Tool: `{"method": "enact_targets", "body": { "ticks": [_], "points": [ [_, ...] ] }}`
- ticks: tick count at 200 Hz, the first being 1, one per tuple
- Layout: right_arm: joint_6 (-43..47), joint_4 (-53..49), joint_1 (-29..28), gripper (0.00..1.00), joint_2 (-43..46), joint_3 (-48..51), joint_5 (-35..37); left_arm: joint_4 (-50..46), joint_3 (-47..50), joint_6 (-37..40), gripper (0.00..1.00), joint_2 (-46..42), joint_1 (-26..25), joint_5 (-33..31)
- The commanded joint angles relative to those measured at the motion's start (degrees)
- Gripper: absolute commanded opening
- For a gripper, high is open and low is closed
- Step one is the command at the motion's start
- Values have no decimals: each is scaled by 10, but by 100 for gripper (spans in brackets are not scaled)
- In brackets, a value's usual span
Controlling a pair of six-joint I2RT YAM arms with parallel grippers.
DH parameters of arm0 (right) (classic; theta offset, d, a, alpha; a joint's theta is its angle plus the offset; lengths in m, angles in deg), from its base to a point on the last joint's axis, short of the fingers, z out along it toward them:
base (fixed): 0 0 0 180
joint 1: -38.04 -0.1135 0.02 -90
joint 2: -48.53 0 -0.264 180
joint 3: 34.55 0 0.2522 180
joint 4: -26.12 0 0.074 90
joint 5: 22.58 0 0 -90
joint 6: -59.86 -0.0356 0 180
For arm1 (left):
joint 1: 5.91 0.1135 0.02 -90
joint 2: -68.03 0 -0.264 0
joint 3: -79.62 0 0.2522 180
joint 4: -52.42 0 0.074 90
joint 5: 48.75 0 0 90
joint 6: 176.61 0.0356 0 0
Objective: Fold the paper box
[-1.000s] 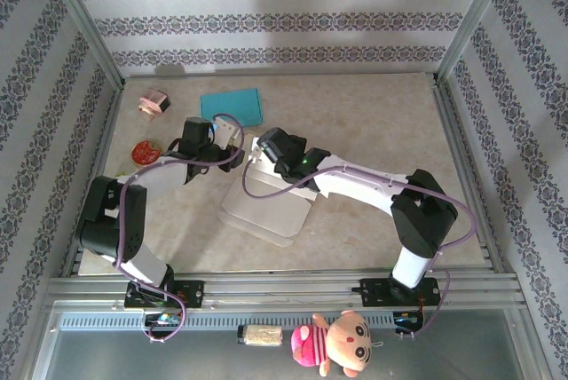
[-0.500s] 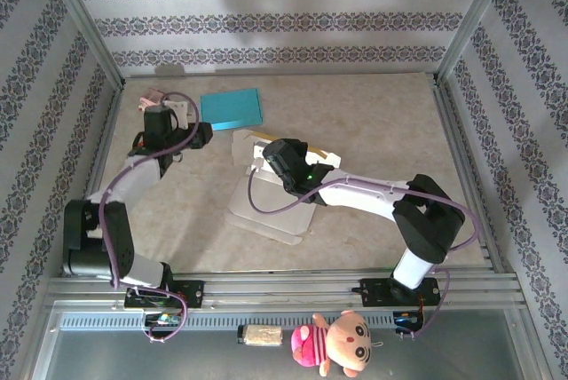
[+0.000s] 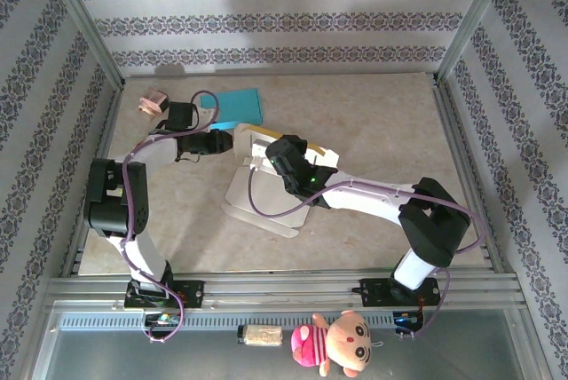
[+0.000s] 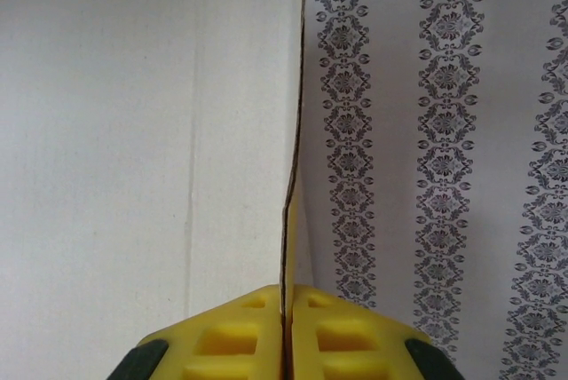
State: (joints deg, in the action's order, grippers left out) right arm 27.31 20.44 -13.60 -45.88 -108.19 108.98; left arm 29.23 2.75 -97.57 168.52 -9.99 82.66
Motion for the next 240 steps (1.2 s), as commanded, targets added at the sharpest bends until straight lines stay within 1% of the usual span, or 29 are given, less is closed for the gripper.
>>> {"method": "enact_targets", "body": {
  "ticks": [1,31,65,87,96,115,132,142,164,181,198,204,225,240],
  "points": [
    [23,38,-9,10,1,10,15,37,23,-12,27,-22,-13,67],
    [32,67,-9,10,-13,11,21,69,54,-19,27,-39,-39,78],
    [33,90,-9,10,-24,8,23,92,70,-36,26,-28,-77,87],
    [35,101,-10,10,-26,9,26,114,82,-42,27,-21,-95,74],
    [35,105,-10,10,-25,12,26,114,81,-44,29,-13,-99,62],
    [32,113,-11,10,-20,24,21,100,76,-37,34,0,-100,44],
    [33,126,-10,11,-17,42,20,107,83,-22,38,-6,-100,25],
    [32,133,-9,11,-13,52,17,111,89,-5,42,-14,-100,19],
    [34,145,-10,9,-9,77,18,108,95,41,46,-35,-99,14],
    [46,163,-10,8,-6,100,19,92,101,78,49,-53,-99,4],
    [62,176,-14,7,-8,119,18,65,104,108,50,-65,-98,-23],
    [70,180,-17,7,-10,123,19,54,102,108,50,-68,-97,-32],
    [94,201,-25,2,-22,133,36,24,103,124,52,-88,-86,-29],
    [106,221,-27,1,-25,143,54,18,110,119,53,-105,-75,-43]
  ]
}}
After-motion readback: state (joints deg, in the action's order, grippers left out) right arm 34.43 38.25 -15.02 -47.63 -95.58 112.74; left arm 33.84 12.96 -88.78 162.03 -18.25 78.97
